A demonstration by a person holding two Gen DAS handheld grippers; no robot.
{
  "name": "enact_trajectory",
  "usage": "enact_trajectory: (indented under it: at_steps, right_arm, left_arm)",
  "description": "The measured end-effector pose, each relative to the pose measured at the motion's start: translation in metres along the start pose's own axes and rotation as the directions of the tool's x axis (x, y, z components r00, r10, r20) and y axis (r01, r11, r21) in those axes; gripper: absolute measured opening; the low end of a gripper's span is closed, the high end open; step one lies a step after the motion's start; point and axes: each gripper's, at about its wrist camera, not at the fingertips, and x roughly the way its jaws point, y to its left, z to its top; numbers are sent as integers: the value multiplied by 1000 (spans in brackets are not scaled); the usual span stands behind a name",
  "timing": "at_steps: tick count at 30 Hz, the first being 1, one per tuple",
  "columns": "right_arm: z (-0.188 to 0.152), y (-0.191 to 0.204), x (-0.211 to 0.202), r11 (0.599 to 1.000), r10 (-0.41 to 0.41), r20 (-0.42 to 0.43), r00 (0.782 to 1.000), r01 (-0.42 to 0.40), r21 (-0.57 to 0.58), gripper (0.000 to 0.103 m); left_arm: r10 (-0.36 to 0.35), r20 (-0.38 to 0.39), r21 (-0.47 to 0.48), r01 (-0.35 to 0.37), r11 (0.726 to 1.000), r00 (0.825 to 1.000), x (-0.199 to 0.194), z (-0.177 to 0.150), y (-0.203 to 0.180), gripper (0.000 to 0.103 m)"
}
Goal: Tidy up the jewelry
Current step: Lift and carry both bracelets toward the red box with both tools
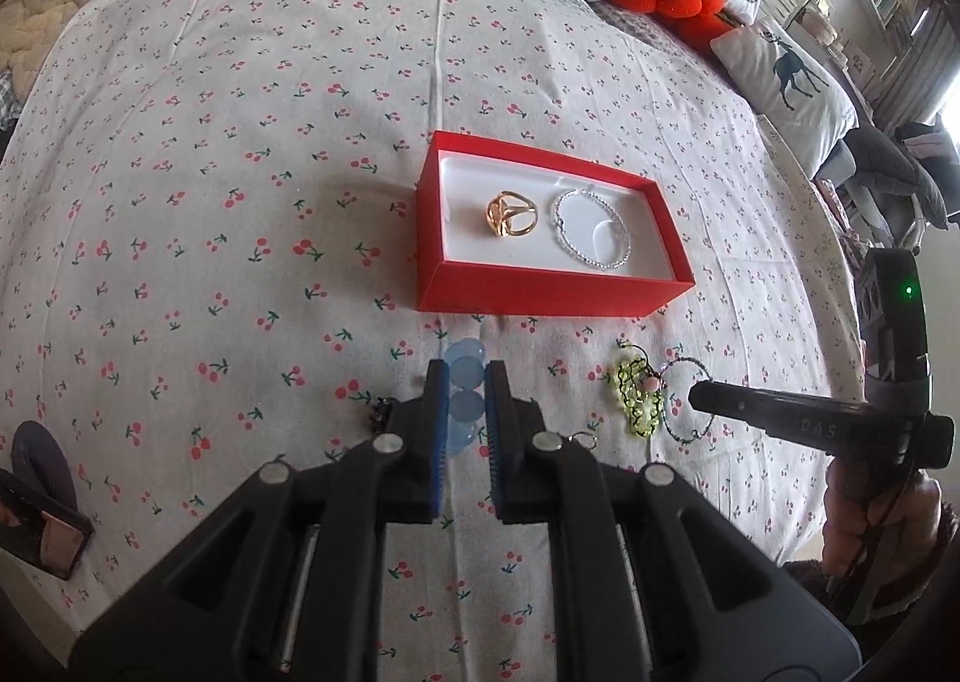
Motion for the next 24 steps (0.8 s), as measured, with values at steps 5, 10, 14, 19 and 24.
enact_trajectory:
  at_steps: [5, 10, 14, 19, 24]
  right_arm:
    - [0, 25, -18, 982, 182, 20, 983, -181, -56, 3]
    - [6, 13, -43, 991, 130, 110, 985, -126, -37, 3]
    - [7, -15, -9, 1000, 13, 5, 1000, -13, 29, 3]
    - [2, 3, 10, 999, 25, -49, 998, -27, -31, 3]
    - [4, 24, -4, 992, 96, -9, 995, -97, -81, 3]
  left_arm:
    - [-3, -2, 4, 3, 1000, 1000, 0, 0, -1, 13]
    - [5, -6, 0, -5, 1000, 1000, 1, -1, 3, 13]
    - [9, -14, 5, -9, 1000, 1000, 3, -2, 3, 13]
    - [10, -15, 9, -10, 1000, 1000, 4, -2, 1, 13]
    - [-3, -15, 10, 4, 1000, 1000, 3, -1, 1, 13]
